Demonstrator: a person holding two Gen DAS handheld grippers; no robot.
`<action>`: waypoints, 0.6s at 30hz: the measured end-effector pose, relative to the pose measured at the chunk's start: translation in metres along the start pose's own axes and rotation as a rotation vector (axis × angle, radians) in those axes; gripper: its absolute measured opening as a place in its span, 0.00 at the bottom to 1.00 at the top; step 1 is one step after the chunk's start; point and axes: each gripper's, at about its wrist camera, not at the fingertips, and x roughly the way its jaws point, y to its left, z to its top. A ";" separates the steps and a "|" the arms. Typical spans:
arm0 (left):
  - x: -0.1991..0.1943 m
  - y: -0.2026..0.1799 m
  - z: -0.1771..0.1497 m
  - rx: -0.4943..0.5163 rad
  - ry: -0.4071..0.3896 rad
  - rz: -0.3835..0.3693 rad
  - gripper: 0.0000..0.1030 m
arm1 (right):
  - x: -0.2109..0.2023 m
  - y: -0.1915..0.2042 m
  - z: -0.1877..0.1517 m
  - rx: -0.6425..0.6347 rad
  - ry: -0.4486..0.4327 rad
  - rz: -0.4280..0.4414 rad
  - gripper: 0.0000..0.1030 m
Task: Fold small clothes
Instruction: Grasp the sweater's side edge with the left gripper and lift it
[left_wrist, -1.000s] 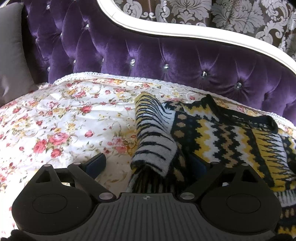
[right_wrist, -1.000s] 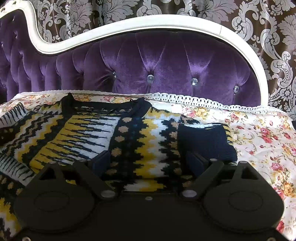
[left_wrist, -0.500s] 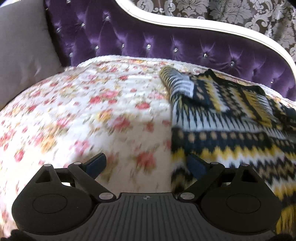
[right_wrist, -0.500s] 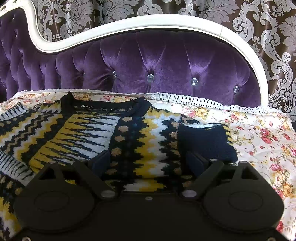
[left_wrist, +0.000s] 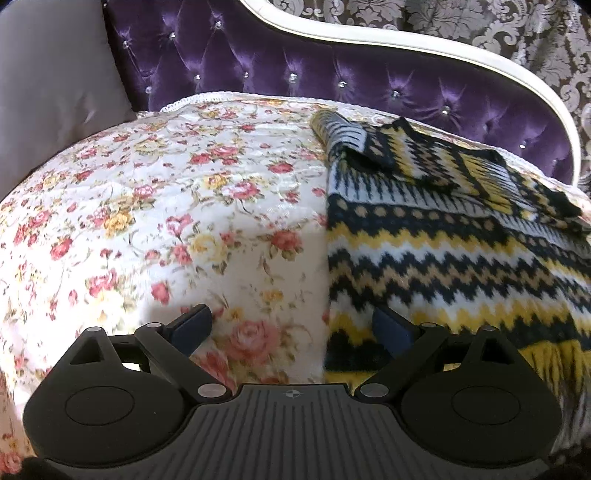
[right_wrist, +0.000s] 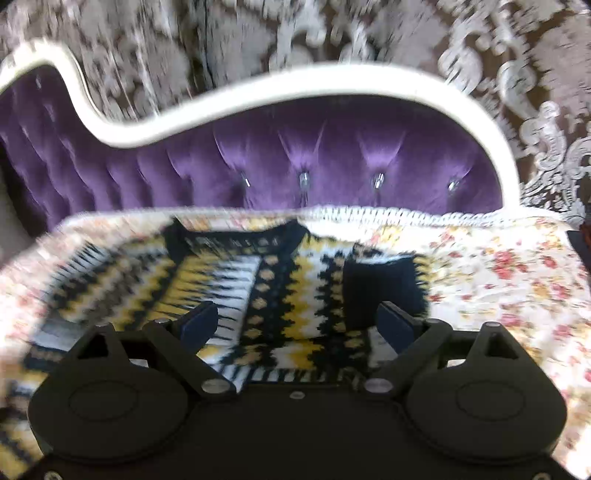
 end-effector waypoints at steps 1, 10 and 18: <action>-0.002 0.000 -0.002 0.000 0.002 -0.006 0.92 | -0.015 -0.003 -0.001 0.005 -0.007 0.012 0.92; -0.019 0.000 -0.030 -0.046 0.051 -0.081 0.92 | -0.120 -0.026 -0.046 0.028 0.004 0.028 0.93; -0.027 -0.003 -0.055 -0.058 0.124 -0.165 0.92 | -0.158 -0.022 -0.107 0.077 0.082 0.055 0.93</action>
